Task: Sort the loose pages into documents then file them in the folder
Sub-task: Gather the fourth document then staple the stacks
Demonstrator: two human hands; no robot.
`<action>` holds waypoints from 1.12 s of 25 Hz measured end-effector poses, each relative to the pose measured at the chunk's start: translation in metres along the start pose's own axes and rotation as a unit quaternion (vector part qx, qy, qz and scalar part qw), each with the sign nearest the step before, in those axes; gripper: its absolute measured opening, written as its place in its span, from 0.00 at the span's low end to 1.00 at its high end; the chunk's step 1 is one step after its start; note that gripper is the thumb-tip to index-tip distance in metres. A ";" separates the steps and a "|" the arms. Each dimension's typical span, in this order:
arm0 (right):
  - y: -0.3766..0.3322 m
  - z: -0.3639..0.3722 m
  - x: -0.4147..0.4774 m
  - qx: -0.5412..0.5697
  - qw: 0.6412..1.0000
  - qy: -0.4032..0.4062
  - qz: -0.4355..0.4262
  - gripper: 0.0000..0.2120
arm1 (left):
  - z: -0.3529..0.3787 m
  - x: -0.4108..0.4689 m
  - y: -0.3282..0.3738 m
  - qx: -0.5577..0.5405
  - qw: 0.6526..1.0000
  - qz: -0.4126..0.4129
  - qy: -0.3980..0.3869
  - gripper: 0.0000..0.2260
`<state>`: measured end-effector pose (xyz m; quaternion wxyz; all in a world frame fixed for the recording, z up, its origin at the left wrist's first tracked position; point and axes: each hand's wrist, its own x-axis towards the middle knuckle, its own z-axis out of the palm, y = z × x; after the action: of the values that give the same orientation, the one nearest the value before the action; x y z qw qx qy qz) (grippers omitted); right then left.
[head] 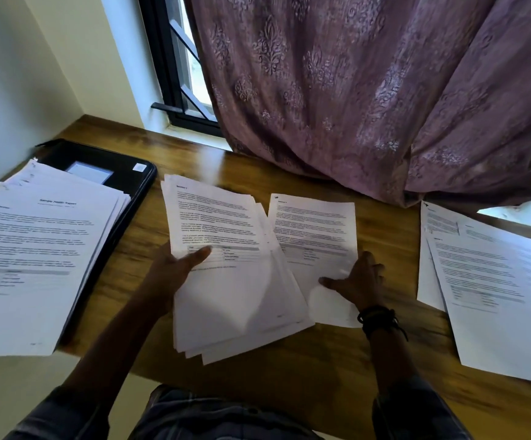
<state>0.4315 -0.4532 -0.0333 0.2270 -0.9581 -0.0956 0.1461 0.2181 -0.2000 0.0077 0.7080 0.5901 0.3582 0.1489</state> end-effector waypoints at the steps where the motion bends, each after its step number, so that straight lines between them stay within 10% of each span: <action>1: 0.002 0.000 0.004 0.028 1.000 -0.005 -0.001 0.49 | 0.000 0.000 -0.002 -0.011 1.000 -0.004 -0.002 0.14; 5: 0.009 -0.004 0.005 0.169 0.985 -0.016 0.026 0.45 | 0.002 -0.009 0.007 -0.082 0.996 -0.031 -0.007 0.13; 10: 0.014 -0.019 0.005 0.266 0.960 -0.089 -0.025 0.10 | 0.013 -0.027 0.048 -0.144 0.986 -0.020 -0.081 0.15; 22: -0.038 -0.060 -0.038 0.514 0.807 -0.257 -0.138 0.14 | 0.028 -0.011 0.059 -0.019 0.999 -0.009 -0.049 0.11; 28: -0.037 -0.056 -0.040 0.497 0.838 -0.221 -0.052 0.20 | 0.041 -0.011 0.041 -0.014 1.000 -0.004 -0.010 0.07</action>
<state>0.4082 -0.4534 0.0410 0.6527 -0.6525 -0.1077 0.3697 0.2475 -0.2264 0.0516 0.7206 0.5798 0.3515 0.1452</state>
